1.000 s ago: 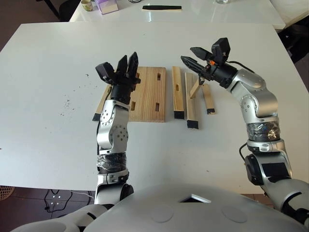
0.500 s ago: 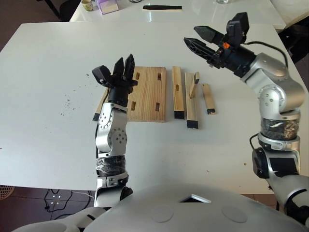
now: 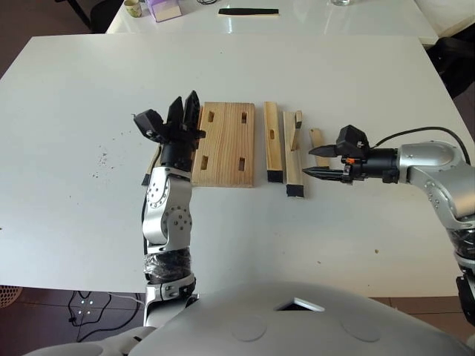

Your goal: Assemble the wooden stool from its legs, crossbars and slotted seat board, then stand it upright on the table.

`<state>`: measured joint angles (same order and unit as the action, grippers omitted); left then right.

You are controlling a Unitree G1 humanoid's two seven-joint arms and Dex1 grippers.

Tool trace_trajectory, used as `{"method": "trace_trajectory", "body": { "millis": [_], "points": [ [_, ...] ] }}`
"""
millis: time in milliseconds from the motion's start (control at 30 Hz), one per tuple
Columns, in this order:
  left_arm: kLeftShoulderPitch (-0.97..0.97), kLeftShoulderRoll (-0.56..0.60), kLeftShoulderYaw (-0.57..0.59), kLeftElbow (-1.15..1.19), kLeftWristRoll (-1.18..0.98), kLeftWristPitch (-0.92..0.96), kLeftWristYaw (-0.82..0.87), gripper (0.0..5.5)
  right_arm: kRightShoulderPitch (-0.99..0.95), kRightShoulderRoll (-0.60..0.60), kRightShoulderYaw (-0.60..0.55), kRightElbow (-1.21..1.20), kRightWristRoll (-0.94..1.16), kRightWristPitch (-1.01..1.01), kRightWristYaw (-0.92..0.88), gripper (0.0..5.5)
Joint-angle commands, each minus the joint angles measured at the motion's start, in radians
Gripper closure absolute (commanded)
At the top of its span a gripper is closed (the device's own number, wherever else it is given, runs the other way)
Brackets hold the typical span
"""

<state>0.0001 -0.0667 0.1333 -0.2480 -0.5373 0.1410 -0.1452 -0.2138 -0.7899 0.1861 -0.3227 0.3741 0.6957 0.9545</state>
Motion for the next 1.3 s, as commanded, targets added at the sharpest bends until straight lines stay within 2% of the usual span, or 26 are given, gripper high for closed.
{"method": "trace_trajectory", "body": {
  "millis": [33, 133, 233, 467, 600, 733, 1300],
  "points": [
    [0.027, 0.001, -0.021, -0.011, 0.019, 0.027, 0.014, 3.24, 0.053, 0.065, 0.083, -0.052, -0.081, 0.015, -0.119, 2.41],
    [0.026, 0.009, -0.02, -0.017, 0.015, 0.039, 0.014, 3.24, 0.07, 0.089, 0.117, -0.081, -0.114, 0.025, -0.167, 2.12],
    [0.027, 0.017, -0.015, -0.021, 0.014, 0.049, 0.015, 3.24, 0.073, 0.11, 0.155, -0.067, -0.174, 0.026, -0.223, 2.12],
    [0.034, 0.026, -0.017, -0.035, 0.009, 0.072, 0.014, 3.24, 0.063, 0.243, 0.079, -0.117, -0.163, 0.186, -0.381, 2.12],
    [0.029, 0.031, -0.014, -0.039, 0.005, 0.086, 0.012, 3.24, 0.073, 0.311, 0.093, -0.165, -0.187, 0.284, -0.473, 2.12],
    [0.028, 0.036, -0.015, -0.039, 0.008, 0.095, 0.008, 3.24, 0.089, 0.298, 0.182, -0.172, -0.259, 0.266, -0.518, 2.12],
    [0.043, 0.015, -0.023, -0.043, 0.016, 0.081, 0.015, 3.24, 0.121, 0.182, 0.169, -0.159, -0.299, 0.238, -0.479, 2.12]
  ]
}}
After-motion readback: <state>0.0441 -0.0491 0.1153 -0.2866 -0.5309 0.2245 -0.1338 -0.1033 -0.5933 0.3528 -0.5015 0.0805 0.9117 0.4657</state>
